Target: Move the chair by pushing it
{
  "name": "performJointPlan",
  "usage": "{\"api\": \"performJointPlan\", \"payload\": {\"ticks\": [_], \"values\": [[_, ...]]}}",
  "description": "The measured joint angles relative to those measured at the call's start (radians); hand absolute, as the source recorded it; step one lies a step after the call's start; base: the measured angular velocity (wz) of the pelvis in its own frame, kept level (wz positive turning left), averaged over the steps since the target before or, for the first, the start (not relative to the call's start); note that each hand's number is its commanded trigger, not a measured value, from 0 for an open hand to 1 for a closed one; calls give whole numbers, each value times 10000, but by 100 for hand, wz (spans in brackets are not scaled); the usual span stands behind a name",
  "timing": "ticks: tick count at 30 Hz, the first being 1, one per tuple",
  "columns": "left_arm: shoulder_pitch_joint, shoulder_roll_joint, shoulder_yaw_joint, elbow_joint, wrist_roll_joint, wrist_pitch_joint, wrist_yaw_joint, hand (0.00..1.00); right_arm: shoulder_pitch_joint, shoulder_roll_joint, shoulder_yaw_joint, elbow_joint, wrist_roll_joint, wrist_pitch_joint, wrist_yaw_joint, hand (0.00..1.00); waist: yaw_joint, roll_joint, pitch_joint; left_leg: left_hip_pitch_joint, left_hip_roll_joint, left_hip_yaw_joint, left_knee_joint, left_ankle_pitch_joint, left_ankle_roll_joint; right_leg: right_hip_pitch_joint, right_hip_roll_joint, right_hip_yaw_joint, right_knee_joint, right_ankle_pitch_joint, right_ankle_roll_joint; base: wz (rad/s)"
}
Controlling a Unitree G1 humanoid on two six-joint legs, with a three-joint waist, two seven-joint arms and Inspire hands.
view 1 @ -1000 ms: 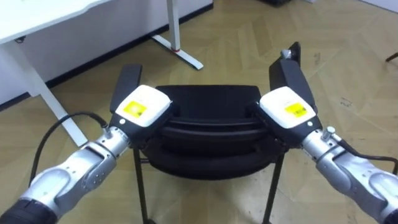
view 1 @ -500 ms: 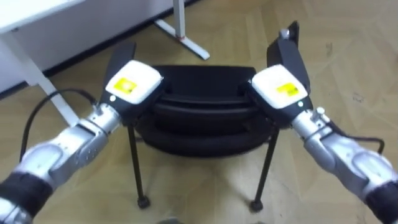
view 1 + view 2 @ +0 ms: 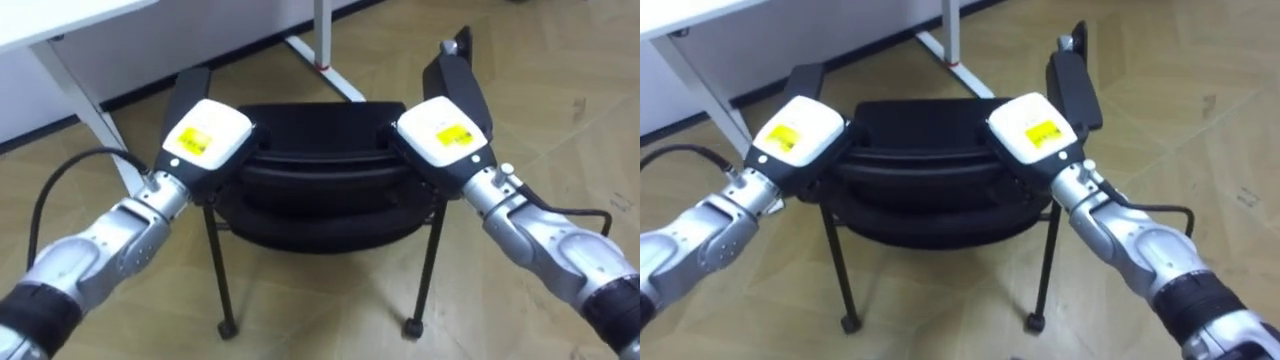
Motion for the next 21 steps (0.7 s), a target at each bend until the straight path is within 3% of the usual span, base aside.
{"api": "performJointPlan", "payload": {"ticks": [2,4,7,10,12,14,15,17,21], "values": [[-2,-136,3,150,67,11,188,100,-52,-47,-1,27,-9,-55,59,100,141,-43,-5,-127,82,77,380,181,39,140,-58,-25,300,-351,-36,8],[-50,-137,4,160,119,46,242,100,-159,-50,-9,83,-7,-68,57,100,151,-155,62,-119,87,168,407,181,38,198,-59,-35,431,-531,-42,21],[-96,-160,44,171,134,170,287,100,-428,17,61,303,-15,-87,32,100,322,-227,91,-88,144,196,281,182,39,193,-16,-59,456,-628,-165,6],[-154,-157,82,131,132,224,372,100,-556,-15,55,243,-17,-48,16,100,253,-268,80,-221,64,159,64,140,-15,160,-120,-225,452,-652,-322,20],[-198,-157,107,31,125,301,382,100,-668,-33,71,264,-17,-44,24,100,294,-281,83,-494,-57,169,-489,126,8,105,-151,-234,449,-656,-326,3],[-129,-148,108,-40,125,374,449,100,-764,-49,179,287,-2,-38,25,100,381,-259,92,-847,-291,317,-1790,315,-147,207,-284,-352,448,-680,-385,-13],[-105,-143,101,-38,125,374,459,100,-761,-40,206,309,5,-35,22,100,381,-251,117,-869,-376,323,-2056,542,-97,291,-291,-354,447,-712,-362,-8],[-4,-94,90,-113,125,381,468,100,-755,-76,346,335,54,-23,14,100,335,-256,66,-795,-651,306,-2373,1235,166,439,-383,-363,436,-833,-181,10],[-93,-77,98,-207,124,504,457,100,-844,-63,331,311,52,96,3,100,335,-262,50,-782,-809,363,-2415,1294,276,451,-510,-353,398,-892,-47,11]]}}
